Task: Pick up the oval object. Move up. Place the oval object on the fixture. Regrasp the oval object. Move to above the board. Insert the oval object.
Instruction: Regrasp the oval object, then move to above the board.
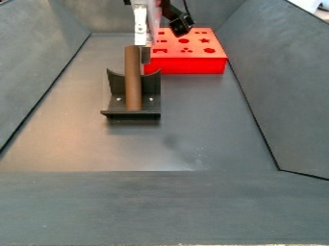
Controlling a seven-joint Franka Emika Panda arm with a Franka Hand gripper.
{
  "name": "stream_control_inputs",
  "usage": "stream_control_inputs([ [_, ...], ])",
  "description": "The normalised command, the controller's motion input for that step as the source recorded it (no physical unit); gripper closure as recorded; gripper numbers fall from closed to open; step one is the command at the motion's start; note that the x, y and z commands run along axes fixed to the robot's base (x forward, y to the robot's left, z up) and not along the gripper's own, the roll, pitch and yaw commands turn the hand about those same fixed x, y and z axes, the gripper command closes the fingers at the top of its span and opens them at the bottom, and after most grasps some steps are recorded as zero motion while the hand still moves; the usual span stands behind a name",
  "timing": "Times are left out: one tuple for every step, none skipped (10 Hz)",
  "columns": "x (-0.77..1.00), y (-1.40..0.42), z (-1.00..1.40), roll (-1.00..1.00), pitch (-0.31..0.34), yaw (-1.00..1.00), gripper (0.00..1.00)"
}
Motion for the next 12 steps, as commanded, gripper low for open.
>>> stream_control_inputs([
  [0.42, -0.02, -0.03, 0.11, 0.154, 0.07, 0.00],
  [0.31, -0.02, -0.03, 0.10, 0.149, 0.09, 0.00],
  [0.27, -0.02, -0.02, 0.10, 0.148, 0.10, 0.00],
  [0.20, -0.02, -0.02, 0.09, 0.147, 0.10, 0.00],
  [0.00, 0.00, 0.00, 0.00, 0.000, 0.00, 1.00],
  [0.02, 0.06, 1.00, -0.03, -0.126, -0.01, 1.00],
  [0.02, 0.06, 1.00, -0.03, -0.124, -0.01, 1.00],
  [0.01, 0.06, 1.00, -0.04, -0.092, -0.05, 1.00],
  [0.01, 0.05, 1.00, -0.04, -0.060, -0.08, 1.00],
  [0.01, 0.05, 1.00, -0.05, -0.013, -0.10, 1.00],
  [0.01, 0.05, 1.00, -0.05, 0.023, -0.10, 1.00],
  [0.00, 0.05, 1.00, -0.05, 0.046, -0.10, 1.00],
])
